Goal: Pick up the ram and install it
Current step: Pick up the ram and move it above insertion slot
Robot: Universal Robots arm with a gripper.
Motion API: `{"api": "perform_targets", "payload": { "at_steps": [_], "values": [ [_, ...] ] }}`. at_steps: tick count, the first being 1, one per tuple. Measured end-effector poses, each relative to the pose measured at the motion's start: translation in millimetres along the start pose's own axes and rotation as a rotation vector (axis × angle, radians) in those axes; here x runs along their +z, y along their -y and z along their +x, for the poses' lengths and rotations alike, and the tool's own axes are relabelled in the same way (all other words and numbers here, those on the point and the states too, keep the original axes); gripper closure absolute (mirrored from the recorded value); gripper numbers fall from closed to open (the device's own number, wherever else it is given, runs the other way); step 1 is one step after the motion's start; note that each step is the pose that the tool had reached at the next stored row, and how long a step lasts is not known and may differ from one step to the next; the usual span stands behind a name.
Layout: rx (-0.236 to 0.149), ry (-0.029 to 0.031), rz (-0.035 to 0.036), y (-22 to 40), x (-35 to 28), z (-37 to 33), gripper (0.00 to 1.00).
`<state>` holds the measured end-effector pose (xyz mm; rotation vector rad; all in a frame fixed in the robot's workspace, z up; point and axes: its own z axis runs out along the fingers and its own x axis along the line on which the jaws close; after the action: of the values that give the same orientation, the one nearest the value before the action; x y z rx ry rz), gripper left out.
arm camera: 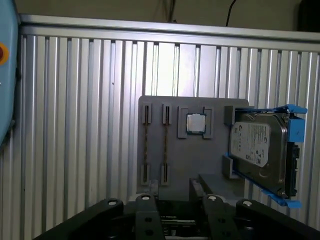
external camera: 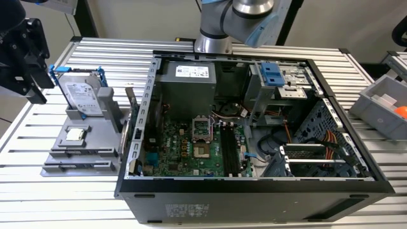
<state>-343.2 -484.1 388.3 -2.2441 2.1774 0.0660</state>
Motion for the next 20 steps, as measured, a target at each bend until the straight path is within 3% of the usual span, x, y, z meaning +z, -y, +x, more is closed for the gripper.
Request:
{"api": "perform_targets", "payload": {
  "at_steps": [9,20],
  "values": [
    [0.000,0.0001,-0.0004,0.0,0.5,0.0,0.00],
    [0.030,0.0006,0.0007,0.1,8.4,0.3,0.00]
  ]
}}
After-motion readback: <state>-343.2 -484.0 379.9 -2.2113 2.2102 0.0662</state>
